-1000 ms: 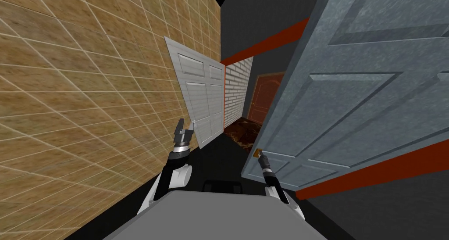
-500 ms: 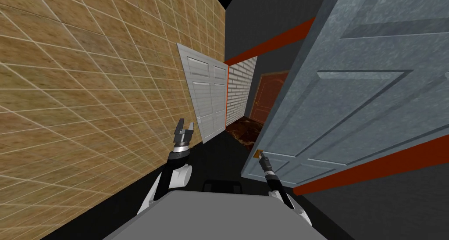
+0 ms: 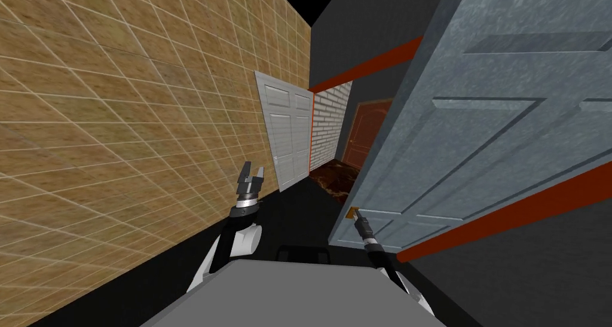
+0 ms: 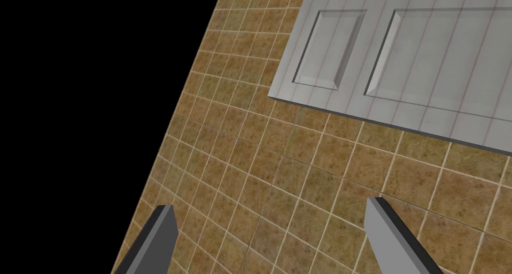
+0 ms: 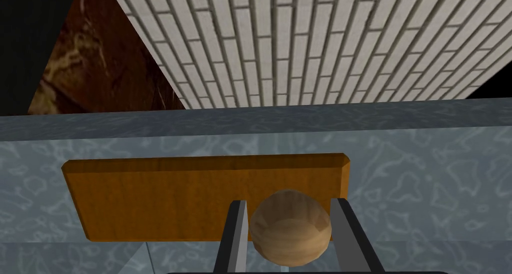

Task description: Pull the door open

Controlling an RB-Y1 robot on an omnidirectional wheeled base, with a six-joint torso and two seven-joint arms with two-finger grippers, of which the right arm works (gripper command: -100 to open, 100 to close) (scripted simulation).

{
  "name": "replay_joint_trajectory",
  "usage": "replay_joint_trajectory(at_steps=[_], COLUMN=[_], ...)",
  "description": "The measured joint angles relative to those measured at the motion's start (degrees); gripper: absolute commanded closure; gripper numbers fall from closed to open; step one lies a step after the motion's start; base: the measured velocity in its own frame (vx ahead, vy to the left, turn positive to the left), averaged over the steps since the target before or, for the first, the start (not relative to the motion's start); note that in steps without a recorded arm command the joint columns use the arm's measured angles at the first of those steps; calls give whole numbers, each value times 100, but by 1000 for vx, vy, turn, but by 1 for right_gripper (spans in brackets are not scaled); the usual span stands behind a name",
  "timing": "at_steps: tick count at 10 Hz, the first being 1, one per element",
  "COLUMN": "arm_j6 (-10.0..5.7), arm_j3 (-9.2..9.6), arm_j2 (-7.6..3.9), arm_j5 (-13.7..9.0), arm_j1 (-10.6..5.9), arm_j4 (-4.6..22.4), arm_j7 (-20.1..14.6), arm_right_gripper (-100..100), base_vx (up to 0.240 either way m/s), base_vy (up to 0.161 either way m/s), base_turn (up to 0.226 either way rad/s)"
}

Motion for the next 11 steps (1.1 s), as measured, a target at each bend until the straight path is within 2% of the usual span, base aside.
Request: replay_joint_trajectory(at_steps=[1, 5, 7, 9, 11], arm_j6=[-110, -471, -688, -752, -896], arm_j3=[71, 400, 550, 596, 677], arm_j2=[-52, -338, -430, -462, -516], arm_j5=[0, -31, -31, -40, -56], arm_j1=[23, 294, 398, 438, 440], arm_j4=[22, -109, -18, 17, 66], arm_j7=[-54, -216, -308, -334, -382], arm_right_gripper=[100, 100, 100, 100, 100], base_vx=[-184, -200, -113, -141, -182], base_vy=[-73, -49, -23, -53, -56], base_turn=[125, 99, 45, 160, 111])
